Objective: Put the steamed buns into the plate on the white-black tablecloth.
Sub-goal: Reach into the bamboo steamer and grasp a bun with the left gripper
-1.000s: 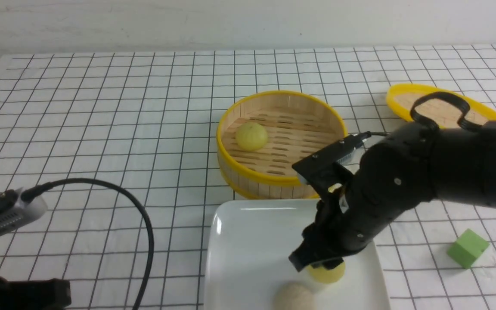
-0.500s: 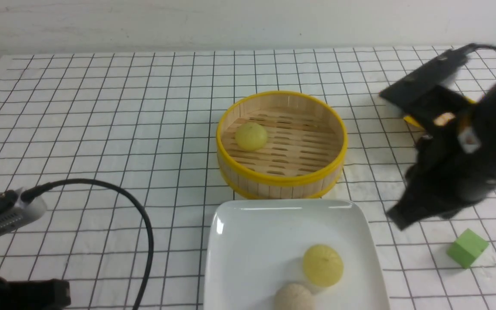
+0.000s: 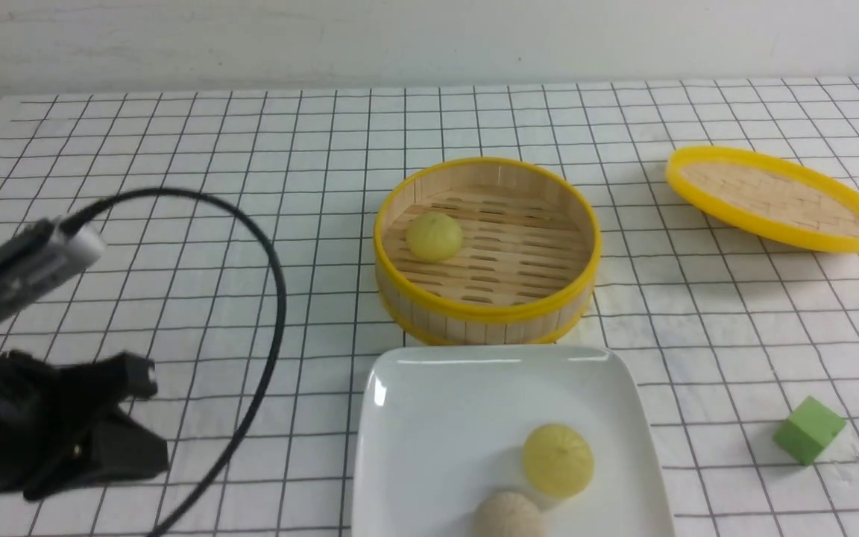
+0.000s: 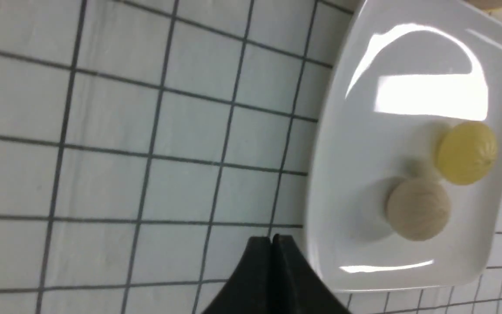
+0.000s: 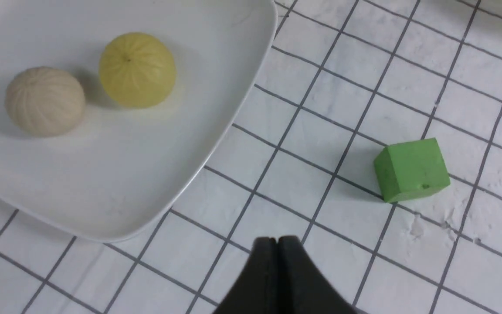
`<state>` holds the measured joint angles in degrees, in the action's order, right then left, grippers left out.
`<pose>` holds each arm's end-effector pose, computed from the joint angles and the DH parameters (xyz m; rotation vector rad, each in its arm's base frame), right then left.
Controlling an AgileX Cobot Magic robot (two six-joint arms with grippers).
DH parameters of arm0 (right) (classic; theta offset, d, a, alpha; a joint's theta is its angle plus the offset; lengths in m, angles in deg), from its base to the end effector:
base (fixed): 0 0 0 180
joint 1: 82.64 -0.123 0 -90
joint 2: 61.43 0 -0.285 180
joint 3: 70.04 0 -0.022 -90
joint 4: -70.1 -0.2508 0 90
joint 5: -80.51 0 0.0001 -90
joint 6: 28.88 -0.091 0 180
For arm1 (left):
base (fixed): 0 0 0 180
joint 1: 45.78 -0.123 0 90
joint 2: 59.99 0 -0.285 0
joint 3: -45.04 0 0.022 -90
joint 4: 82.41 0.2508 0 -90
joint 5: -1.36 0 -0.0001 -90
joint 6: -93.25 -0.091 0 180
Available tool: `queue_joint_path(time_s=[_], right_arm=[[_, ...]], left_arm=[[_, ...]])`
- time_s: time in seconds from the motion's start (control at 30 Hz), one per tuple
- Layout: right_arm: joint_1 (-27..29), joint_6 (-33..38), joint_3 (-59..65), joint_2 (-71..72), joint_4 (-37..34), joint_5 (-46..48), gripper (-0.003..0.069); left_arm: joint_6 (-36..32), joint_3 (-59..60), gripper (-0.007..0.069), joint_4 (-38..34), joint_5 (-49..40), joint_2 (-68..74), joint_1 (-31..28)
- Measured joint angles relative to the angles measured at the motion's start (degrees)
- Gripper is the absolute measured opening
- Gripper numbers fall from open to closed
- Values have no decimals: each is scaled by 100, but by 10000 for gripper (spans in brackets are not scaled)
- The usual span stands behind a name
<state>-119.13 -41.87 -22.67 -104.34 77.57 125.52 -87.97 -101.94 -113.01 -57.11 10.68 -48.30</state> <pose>0.0903 0.0564 0.2736 -0.5452 2.3052 0.2674 0.1864 -0.0313 0.2778 -0.3212 2.7228 -0.6826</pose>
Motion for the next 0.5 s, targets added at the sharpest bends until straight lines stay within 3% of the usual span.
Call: queue_joint_path(time_s=[0.13,0.37,0.5], right_arm=[[0,-39,157,178,53,-6,-8],[0,-55,168,202,58,-68,-4],[0,-60,168,202,58,-88,1]], left_arm=[[6,-626,2,24,-114,614,139],[645,-2318,17,695,-83,2236,1558],[1211,-3875,86,1366,-68,3529,2350]])
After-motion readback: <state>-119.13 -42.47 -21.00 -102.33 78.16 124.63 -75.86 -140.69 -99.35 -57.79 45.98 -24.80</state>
